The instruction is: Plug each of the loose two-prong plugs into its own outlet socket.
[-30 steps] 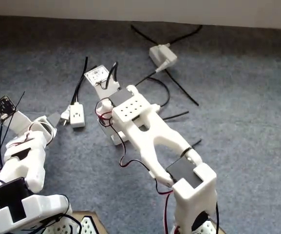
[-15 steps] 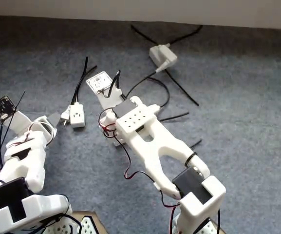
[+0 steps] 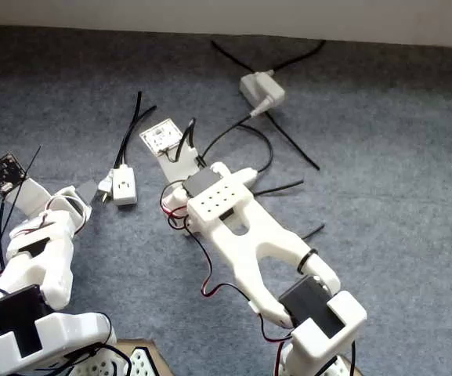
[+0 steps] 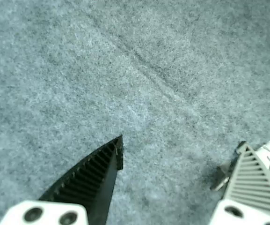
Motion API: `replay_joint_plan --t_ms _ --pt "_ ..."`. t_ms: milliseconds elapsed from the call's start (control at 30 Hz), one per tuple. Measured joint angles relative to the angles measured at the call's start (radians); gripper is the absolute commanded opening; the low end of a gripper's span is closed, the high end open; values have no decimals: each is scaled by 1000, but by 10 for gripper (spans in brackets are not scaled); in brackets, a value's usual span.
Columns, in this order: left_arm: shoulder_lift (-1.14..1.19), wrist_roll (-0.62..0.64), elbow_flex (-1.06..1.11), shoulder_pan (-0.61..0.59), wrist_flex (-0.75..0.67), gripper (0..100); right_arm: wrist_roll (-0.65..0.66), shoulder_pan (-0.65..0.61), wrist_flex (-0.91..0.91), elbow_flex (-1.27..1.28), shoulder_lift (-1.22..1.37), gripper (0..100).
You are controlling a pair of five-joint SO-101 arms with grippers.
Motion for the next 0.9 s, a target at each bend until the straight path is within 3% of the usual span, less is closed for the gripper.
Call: replay_joint_plan --t_ms 333,567,733,900 --pt "0 0 0 0 0 362 -8 -12 124 -91 94 13" --pt "0 0 0 0 0 364 -6 -21 153 -89 32 223" --pt "0 0 0 0 0 364 -3 -29 166 -68 -84 241" --pt "0 0 0 0 0 364 150 -29 238 -68 -146 241"
